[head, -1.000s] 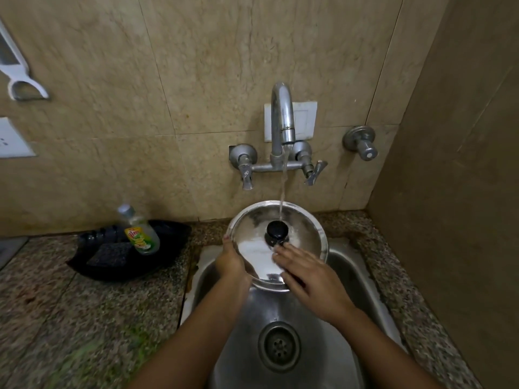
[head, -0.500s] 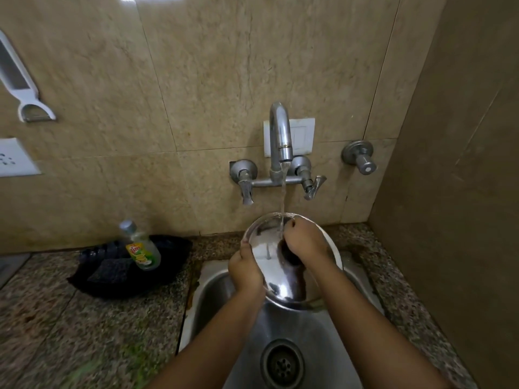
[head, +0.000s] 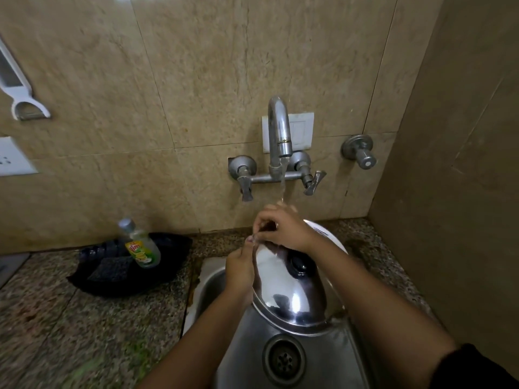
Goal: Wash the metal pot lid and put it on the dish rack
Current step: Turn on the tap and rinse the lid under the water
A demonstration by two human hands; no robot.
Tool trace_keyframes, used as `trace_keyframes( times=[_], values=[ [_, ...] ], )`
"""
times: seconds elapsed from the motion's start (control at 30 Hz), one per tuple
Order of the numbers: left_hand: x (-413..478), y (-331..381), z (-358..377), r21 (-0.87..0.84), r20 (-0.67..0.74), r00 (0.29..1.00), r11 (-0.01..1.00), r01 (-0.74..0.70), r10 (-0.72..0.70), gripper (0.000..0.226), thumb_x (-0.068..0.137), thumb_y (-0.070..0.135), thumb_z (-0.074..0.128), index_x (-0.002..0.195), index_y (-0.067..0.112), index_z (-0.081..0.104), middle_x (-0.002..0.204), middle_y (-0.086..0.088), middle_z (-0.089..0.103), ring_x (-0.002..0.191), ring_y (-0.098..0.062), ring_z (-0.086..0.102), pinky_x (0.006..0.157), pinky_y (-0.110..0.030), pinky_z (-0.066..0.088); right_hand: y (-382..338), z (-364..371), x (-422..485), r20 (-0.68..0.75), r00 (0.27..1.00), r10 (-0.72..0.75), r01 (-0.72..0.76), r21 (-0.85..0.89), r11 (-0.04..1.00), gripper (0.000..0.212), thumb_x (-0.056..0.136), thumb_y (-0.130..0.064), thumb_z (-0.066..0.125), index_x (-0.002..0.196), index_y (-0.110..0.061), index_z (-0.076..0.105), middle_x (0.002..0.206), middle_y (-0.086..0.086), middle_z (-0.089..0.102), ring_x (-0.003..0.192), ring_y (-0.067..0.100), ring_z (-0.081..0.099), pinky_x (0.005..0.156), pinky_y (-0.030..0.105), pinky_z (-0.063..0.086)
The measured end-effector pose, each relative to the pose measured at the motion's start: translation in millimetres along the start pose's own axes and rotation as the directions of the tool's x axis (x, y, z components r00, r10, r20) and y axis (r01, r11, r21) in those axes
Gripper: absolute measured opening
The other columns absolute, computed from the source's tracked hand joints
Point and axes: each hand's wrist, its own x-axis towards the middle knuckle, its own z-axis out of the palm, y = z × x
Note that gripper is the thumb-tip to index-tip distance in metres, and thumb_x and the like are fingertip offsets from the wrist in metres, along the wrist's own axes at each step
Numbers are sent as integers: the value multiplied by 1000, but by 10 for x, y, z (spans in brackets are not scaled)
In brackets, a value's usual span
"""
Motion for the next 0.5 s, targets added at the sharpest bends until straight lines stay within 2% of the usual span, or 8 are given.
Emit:
trace_keyframes(
  times=[0.1, 0.13, 0.2, 0.27, 0.33, 0.4, 0.43, 0.5],
  values=[
    [-46, 31, -47, -33, -100, 995, 999, 2, -5, 33, 96, 38, 47, 80, 14, 65, 81, -8, 68, 76, -21, 62, 66, -29, 47, 219, -67, -15, -206, 952, 225, -172, 248, 953, 12, 74, -30, 71, 73, -33, 59, 89, -8, 63, 96, 16, 56, 89, 43, 45],
    [-56, 25, -65, -57, -108, 994, 998, 26, -32, 33, 95, 39, 47, 84, 12, 65, 83, -9, 68, 77, -21, 63, 65, -28, 47, 287, -77, -27, -204, 928, 312, -231, 345, 910, 14, 75, -26, 70, 71, -31, 58, 85, -6, 66, 90, 18, 61, 86, 45, 49],
    [-60, 8, -120, -104, -14, 992, 987, 123, -125, 38, 95, 42, 46, 98, 9, 64, 89, -11, 68, 83, -25, 64, 69, -32, 50, 362, -76, -17, -153, 924, 352, -264, 411, 873, 17, 75, -21, 69, 68, -29, 57, 80, -1, 68, 83, 22, 66, 86, 50, 51],
    [-85, 27, -181, -52, 131, 970, 976, 213, -204, 49, 93, 52, 42, 116, 11, 58, 105, -11, 67, 95, -27, 63, 78, -38, 52, 312, -108, 4, -153, 944, 294, -211, 406, 889, 16, 77, -15, 70, 71, -26, 60, 77, 2, 69, 79, 21, 66, 85, 51, 52],
    [-70, 1, -234, 184, 230, 962, 977, 106, -148, 55, 93, 57, 37, 130, 17, 45, 120, -4, 58, 106, -24, 57, 90, -38, 48, 215, -171, 31, -56, 982, 180, -139, 427, 894, 12, 77, -6, 74, 78, -14, 65, 76, 0, 68, 75, 16, 65, 82, 42, 54],
    [-77, 7, -236, 334, 251, 968, 935, -116, 30, 40, 98, 47, 34, 123, 18, 46, 112, 0, 57, 100, -16, 54, 85, -28, 41, 49, -189, 44, 138, 989, 49, -100, 390, 915, 13, 74, -5, 76, 83, -9, 68, 78, 0, 69, 75, 12, 65, 78, 32, 53],
    [-79, 25, -226, 330, 250, 963, 926, -184, 102, 31, 99, 40, 35, 112, 18, 51, 102, 0, 60, 92, -13, 55, 78, -26, 41, -10, -158, 55, 204, 979, 13, -89, 372, 924, 14, 73, -6, 77, 83, -9, 69, 79, 2, 70, 76, 12, 65, 77, 29, 53],
    [-81, 45, -214, 245, 260, 945, 933, -263, 198, 27, 100, 31, 39, 95, 14, 60, 85, -1, 62, 80, -14, 56, 67, -21, 43, -62, -106, 51, 212, 977, 2, -82, 369, 926, 13, 74, -8, 77, 85, -9, 69, 82, 6, 70, 78, 13, 65, 76, 28, 54]
  ],
)
